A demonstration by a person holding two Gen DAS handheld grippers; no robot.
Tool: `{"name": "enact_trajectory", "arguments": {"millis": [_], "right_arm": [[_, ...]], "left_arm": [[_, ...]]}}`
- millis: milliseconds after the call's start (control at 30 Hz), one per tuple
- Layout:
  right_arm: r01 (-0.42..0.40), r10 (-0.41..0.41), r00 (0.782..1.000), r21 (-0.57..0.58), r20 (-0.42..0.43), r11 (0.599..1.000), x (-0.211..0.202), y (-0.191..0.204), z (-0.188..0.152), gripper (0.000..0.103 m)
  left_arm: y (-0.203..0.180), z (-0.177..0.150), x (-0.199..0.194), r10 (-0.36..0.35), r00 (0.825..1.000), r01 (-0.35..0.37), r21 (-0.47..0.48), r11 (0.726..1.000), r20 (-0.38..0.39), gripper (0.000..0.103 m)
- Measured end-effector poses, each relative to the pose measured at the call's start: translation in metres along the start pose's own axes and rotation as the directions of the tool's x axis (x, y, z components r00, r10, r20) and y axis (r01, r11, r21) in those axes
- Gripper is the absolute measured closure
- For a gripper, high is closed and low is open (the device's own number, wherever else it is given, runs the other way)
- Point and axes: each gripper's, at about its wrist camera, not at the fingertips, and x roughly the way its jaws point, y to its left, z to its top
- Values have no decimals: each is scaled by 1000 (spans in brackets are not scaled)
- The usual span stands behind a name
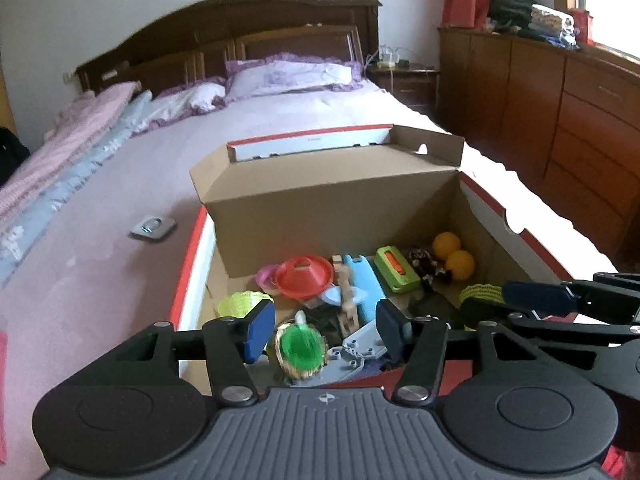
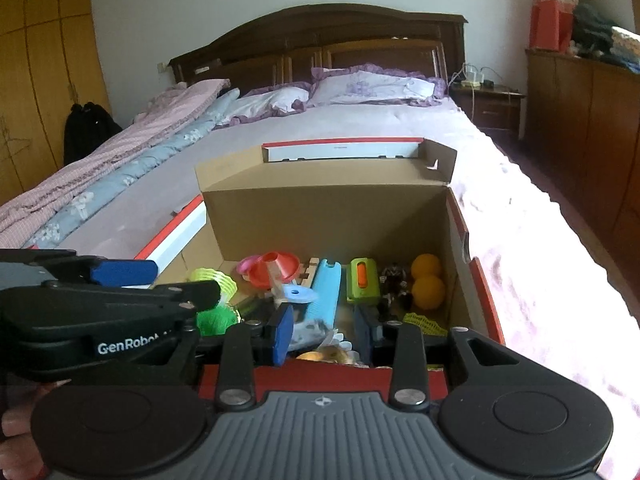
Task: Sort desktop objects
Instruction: 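Open both tools to drop the figurine and turtle into the box, then move the right tool to the red tube and close on it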
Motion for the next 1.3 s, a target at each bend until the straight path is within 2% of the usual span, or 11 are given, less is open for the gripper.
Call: {"name": "enact_trajectory", "arguments": {"millis": [67, 133, 200, 333, 467, 600, 700, 800, 1033, 1300], "right_arm": [[-4, 4, 1000, 12, 10, 1000, -2, -1, -2, 65], [-9, 8, 1000, 24, 29, 1000, -10, -4, -3, 60], [-14, 12, 999, 38, 46, 999, -20, -7, -8, 58], [-25, 21, 998, 73, 60, 997, -42, -14, -26, 58], [-52, 49, 997, 55, 57, 997, -62, -10, -53, 58], [-101, 99, 994, -36, -54, 994, -56, 5, -87, 58], [-131, 115, 981, -92, -158, 987, -38, 16, -110, 58], [-155, 125, 967, -121, -224, 980, -23, 26, -127, 58], [-189, 134, 952, -184, -275, 965, 6, 45, -135, 58], [-211, 132, 942, -240, -308, 948, 35, 68, -127, 58]], "left_arm": [[3, 0, -7, 6, 1000, -6, -10, 1000, 13, 35], [5, 0, -14, 13, 1000, -12, -19, 1000, 26, 24], [9, -1, -21, 15, 999, -14, -37, 999, 37, 20], [21, -27, -39, 13, 1000, -10, -111, 994, 24, 16], [28, -66, -47, 53, 998, -57, -140, 989, -31, 14], [35, -108, -48, 97, 988, -114, -139, 984, -123, 14], [40, -136, -47, 115, 974, -141, -125, 982, -194, 14], [46, -152, -47, 123, 966, -153, -118, 981, -228, 14], [55, -163, -45, 100, 961, -140, -144, 980, -257, 14], [58, -166, -36, 94, 956, -144, -167, 975, -278, 13]]}}
